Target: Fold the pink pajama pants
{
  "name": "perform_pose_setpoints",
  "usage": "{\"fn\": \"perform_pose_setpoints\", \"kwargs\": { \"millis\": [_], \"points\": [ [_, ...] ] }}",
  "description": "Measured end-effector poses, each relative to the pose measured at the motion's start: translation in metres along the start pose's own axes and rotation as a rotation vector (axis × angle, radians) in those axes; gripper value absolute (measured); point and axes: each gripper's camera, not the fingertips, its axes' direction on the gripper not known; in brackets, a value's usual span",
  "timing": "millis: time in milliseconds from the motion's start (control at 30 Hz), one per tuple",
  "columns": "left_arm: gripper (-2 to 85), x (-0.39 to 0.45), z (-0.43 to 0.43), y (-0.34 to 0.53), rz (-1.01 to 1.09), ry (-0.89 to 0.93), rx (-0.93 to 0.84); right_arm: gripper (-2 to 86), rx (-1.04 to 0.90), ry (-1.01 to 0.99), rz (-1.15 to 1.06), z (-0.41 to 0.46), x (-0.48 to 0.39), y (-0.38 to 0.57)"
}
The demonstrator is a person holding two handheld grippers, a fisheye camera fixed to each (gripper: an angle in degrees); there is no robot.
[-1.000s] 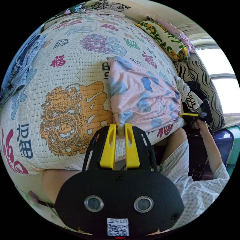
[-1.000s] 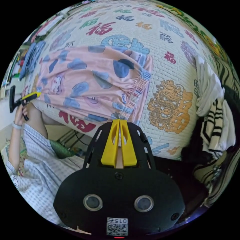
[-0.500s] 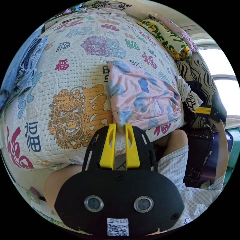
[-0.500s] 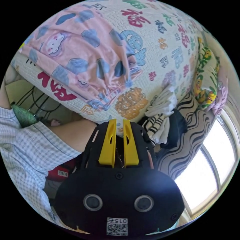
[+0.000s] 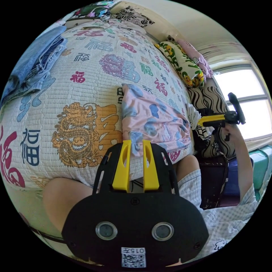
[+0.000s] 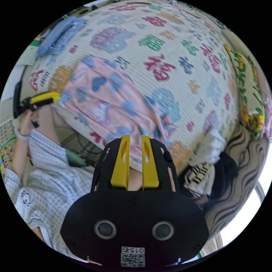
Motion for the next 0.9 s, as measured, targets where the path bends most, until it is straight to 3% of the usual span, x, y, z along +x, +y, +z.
{"fn": "perform_pose_setpoints", "kwargs": {
  "millis": [133, 467, 700, 900],
  "points": [
    [8.2, 0.002, 0.012, 0.015, 0.039, -0.004, 0.008, 8.0, 0.129, -0.155, -0.039, 0.004, -0.056, -0.082],
    [8.1, -0.002, 0.028, 0.034, 0.090, -0.043, 0.026, 11.1, -0.010, -0.090, 0.058, 0.061, -0.115, -0.232],
    [7.3, -0.013, 0.051, 0.038, 0.044, 0.011, 0.031, 10.0, -0.064, -0.074, 0.049, 0.086, -0.112, -0.249],
    [1.2, -0.015, 0.070, 0.045, -0.001, 0.056, 0.045, 3.1, -0.046, -0.049, -0.045, 0.069, -0.103, -0.231]
  ]
}}
